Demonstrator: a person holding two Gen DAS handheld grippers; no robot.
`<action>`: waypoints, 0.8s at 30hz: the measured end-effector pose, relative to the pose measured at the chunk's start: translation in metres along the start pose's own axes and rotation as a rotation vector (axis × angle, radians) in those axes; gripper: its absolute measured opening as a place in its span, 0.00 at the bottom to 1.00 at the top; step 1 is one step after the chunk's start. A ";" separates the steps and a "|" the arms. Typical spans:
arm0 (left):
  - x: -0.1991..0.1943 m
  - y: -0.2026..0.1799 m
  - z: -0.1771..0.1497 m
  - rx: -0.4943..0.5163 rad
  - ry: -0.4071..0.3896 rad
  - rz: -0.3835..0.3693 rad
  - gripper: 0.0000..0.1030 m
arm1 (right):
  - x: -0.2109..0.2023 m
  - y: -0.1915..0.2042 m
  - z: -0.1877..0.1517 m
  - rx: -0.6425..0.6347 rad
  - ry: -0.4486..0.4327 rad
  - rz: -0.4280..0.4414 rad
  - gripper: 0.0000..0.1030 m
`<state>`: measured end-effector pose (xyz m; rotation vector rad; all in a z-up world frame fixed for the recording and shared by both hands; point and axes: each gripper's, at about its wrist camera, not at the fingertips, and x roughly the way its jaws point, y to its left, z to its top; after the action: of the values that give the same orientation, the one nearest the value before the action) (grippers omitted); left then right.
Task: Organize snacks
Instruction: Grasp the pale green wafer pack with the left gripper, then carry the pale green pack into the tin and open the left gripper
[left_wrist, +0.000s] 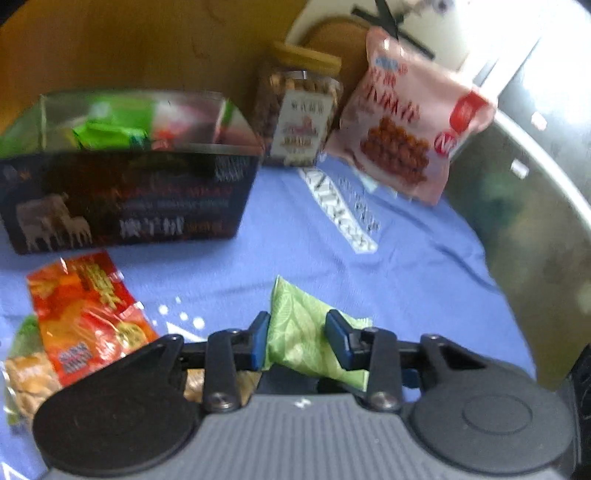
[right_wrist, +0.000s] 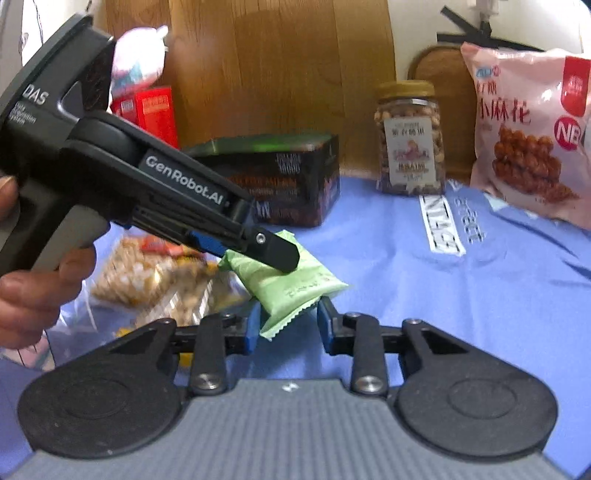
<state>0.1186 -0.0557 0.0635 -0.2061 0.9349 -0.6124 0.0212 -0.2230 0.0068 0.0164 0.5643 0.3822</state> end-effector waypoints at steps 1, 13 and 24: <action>-0.008 0.001 0.004 -0.002 -0.025 -0.005 0.32 | -0.001 0.002 0.004 0.001 -0.014 0.007 0.34; -0.030 0.066 0.108 -0.081 -0.202 0.081 0.32 | 0.084 0.013 0.121 -0.086 -0.112 0.032 0.34; -0.083 0.096 0.062 -0.053 -0.267 0.102 0.34 | 0.054 0.000 0.090 0.066 -0.109 0.086 0.37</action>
<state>0.1705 0.0642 0.1169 -0.2788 0.6999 -0.4532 0.1101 -0.1955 0.0551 0.1244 0.4691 0.4433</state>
